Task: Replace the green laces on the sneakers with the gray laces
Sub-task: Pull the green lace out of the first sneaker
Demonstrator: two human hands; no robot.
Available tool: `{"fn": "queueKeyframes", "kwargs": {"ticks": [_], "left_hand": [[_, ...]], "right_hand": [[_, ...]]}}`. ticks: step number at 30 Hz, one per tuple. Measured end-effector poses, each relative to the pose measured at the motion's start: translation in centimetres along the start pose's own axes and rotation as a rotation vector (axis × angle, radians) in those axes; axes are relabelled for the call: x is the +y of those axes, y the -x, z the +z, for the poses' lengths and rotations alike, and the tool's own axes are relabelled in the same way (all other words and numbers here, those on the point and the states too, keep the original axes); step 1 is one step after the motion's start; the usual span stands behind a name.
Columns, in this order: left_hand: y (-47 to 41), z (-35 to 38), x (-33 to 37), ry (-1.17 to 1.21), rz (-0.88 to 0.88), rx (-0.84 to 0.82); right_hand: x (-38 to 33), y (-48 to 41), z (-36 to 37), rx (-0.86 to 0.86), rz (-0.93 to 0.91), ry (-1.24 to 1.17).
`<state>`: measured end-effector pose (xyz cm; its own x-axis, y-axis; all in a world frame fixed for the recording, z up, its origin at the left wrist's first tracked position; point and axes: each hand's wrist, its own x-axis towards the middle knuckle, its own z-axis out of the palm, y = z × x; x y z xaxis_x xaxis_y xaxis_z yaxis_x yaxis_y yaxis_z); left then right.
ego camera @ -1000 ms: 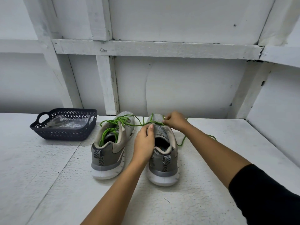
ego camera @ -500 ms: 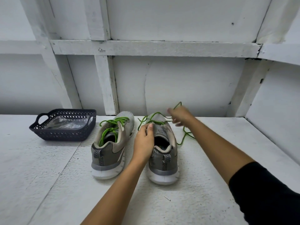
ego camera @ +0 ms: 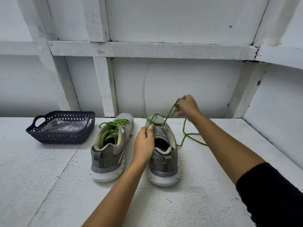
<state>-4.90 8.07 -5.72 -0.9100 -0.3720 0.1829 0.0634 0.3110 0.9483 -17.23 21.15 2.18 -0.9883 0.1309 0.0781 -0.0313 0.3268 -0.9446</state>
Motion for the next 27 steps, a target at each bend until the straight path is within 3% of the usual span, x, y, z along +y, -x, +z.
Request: {"fn": "queueKeyframes", "kwargs": {"ticks": [3, 5, 8, 11, 16, 18, 22, 27], "left_hand": [[0.0, 0.0, -0.1, 0.010, -0.005, -0.001], [0.0, 0.1, -0.1, 0.011, -0.008, -0.004], [0.0, 0.0, -0.1, 0.004, 0.005, -0.005], [0.0, 0.1, -0.2, 0.013, 0.004, -0.005], [-0.2, 0.0, -0.3, 0.022, 0.003, 0.004], [-0.2, 0.0, -0.3, 0.022, 0.010, 0.007], [-0.1, 0.1, -0.2, 0.021, 0.009, 0.004], [-0.2, 0.1, -0.3, 0.017, 0.013, -0.001]], "right_hand": [[-0.9, -1.4, -2.5, 0.270, -0.036, -0.159], [-0.2, -1.7, -3.1, 0.320, -0.009, -0.044], [1.9, -0.5, -1.7, 0.026, 0.103, 0.266], [3.2, 1.9, 0.7, -0.269, 0.142, 0.422], [4.0, 1.9, 4.1, -0.200, -0.041, 0.618], [3.9, 1.7, 4.4, -0.171, -0.014, 0.536], [2.8, 1.4, 2.5, -0.095, 0.172, 0.102], [1.8, -0.9, -1.8, 0.173, 0.174, -0.172]]}}
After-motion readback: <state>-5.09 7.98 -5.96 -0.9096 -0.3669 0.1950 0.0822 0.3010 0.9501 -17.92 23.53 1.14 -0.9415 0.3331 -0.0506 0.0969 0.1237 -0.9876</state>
